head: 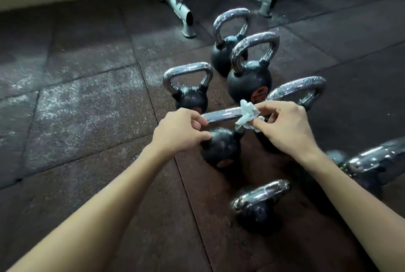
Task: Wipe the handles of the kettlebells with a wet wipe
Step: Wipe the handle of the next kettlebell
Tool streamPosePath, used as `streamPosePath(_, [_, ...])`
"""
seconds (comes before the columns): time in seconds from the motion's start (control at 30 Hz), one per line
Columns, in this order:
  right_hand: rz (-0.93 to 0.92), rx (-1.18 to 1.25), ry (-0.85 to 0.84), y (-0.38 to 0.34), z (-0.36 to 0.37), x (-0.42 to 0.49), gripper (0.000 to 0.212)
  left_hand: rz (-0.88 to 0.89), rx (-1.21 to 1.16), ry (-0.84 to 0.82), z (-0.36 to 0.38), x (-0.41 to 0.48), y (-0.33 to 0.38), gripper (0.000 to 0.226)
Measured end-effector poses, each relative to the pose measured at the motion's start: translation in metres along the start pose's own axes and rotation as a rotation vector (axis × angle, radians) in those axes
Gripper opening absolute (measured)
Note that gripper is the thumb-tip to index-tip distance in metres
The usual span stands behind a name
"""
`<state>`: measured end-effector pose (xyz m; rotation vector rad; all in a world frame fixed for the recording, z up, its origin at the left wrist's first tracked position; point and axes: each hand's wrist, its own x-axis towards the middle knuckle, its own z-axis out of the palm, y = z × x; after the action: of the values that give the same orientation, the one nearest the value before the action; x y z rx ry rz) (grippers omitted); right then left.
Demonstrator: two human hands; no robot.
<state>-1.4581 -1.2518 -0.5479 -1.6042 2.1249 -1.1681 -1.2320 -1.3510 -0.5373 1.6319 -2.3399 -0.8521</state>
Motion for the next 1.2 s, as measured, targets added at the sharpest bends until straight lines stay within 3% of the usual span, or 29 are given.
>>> streamPosePath(0.23, [-0.009,-0.072,-0.034,-0.009,-0.005,0.025,0.026,0.076,0.216,0.013,-0.025,0.023,0.019,0.067])
streamPosePath(0.47, [-0.066,-0.12,-0.147,-0.026,-0.007,0.047,0.016,0.092,0.243,-0.131,-0.028,0.054,0.013,0.065])
streamPosePath(0.63, [-0.073,-0.204,-0.163,-0.03,0.014,0.046,0.014,0.171,0.212,-0.184,-0.016,0.079,0.003,0.035])
streamPosePath(0.73, [-0.01,-0.21,-0.105,-0.036,0.023,0.041,0.014,0.206,0.226,-0.272,-0.02,0.09,0.001,0.028])
streamPosePath(1.03, [-0.008,-0.26,-0.209,-0.047,0.058,0.047,0.022,0.271,0.361,-0.275,-0.012,0.103,-0.004,0.057])
streamPosePath(1.2, [0.084,-0.4,-0.277,-0.041,0.042,0.073,0.02,0.28,0.475,-0.405,-0.018,0.125,0.017,0.073])
